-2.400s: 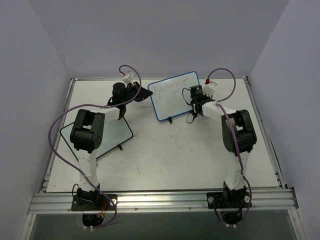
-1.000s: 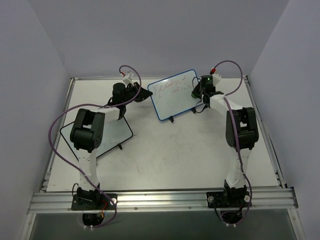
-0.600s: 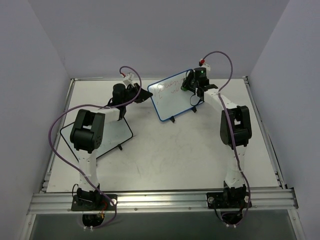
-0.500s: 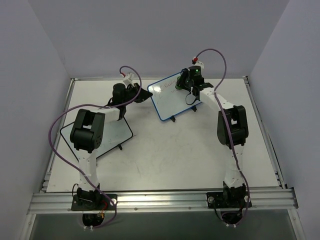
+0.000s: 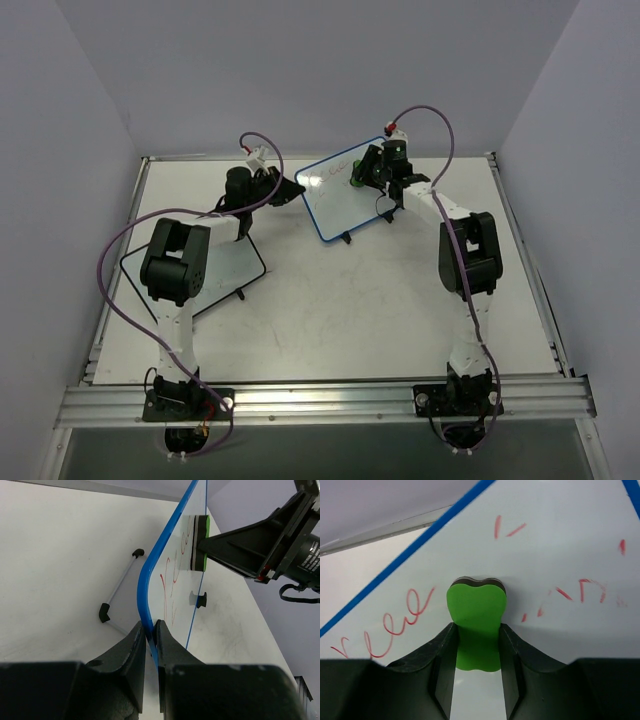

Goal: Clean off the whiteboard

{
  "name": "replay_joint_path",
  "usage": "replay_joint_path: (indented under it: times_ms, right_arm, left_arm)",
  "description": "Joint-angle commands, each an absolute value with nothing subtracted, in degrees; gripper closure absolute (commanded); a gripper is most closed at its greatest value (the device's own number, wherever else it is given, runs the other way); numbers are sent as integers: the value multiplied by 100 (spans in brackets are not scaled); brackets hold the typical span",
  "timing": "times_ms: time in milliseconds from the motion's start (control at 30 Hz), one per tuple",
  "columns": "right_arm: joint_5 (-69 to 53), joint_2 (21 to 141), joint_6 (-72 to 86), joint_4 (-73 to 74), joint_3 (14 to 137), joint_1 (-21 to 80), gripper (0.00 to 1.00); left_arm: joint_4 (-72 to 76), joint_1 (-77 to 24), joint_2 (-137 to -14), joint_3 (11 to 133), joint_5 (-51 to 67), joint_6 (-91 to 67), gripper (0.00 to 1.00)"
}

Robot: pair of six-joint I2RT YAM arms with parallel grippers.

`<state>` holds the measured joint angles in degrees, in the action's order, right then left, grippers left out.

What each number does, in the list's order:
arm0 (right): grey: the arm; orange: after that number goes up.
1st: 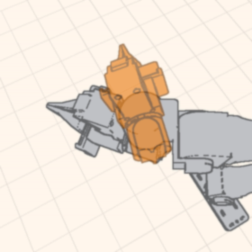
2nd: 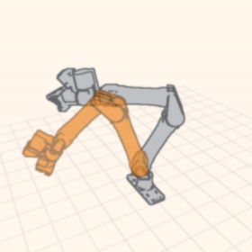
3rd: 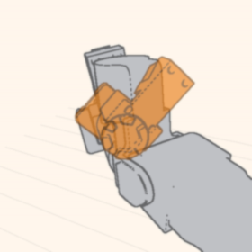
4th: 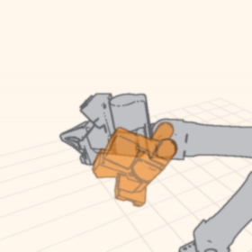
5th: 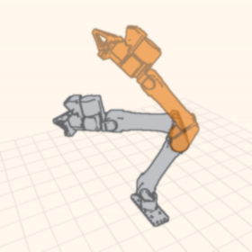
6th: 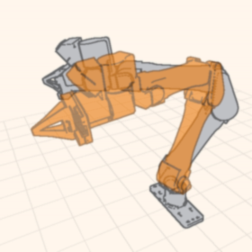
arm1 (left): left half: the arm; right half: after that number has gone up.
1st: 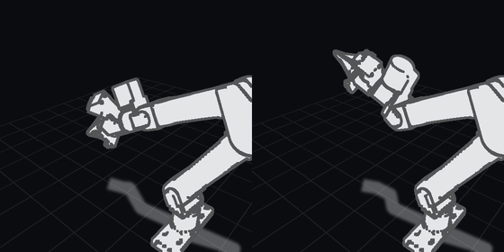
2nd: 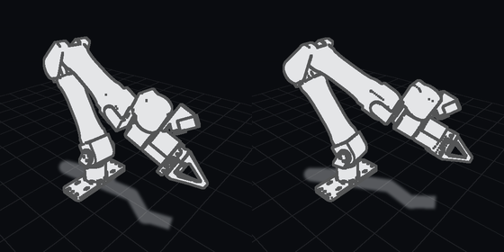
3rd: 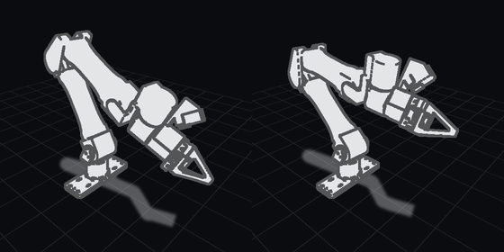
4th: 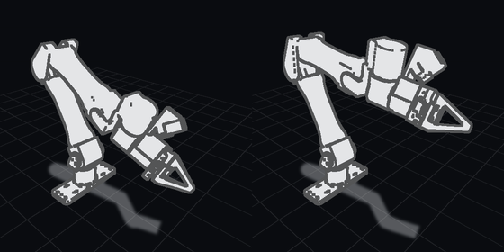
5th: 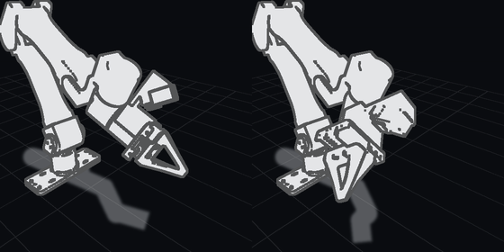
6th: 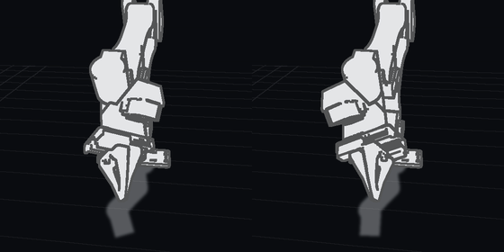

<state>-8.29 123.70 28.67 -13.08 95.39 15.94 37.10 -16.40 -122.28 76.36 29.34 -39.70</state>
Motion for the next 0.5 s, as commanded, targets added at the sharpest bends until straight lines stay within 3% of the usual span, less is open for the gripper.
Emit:
replay_joint_path:
  times_ms: [0, 233, 467]
  right_arm:
    - [-1037, 12297, 2909, -984, 8809, 1328, 100]
    - [-1046, 12050, 3006, -1108, 8122, 1002, 100]
    - [-993, 12129, 2901, -739, 8550, 958, 100]
  left_arm:
    - [3639, -1723, -12243, 7646, 3059, -3612, 98]
    - [3630, -1731, -12226, 7638, 3050, -3586, 98]
    - [3595, -1740, -12199, 7655, 3041, -3542, 98]
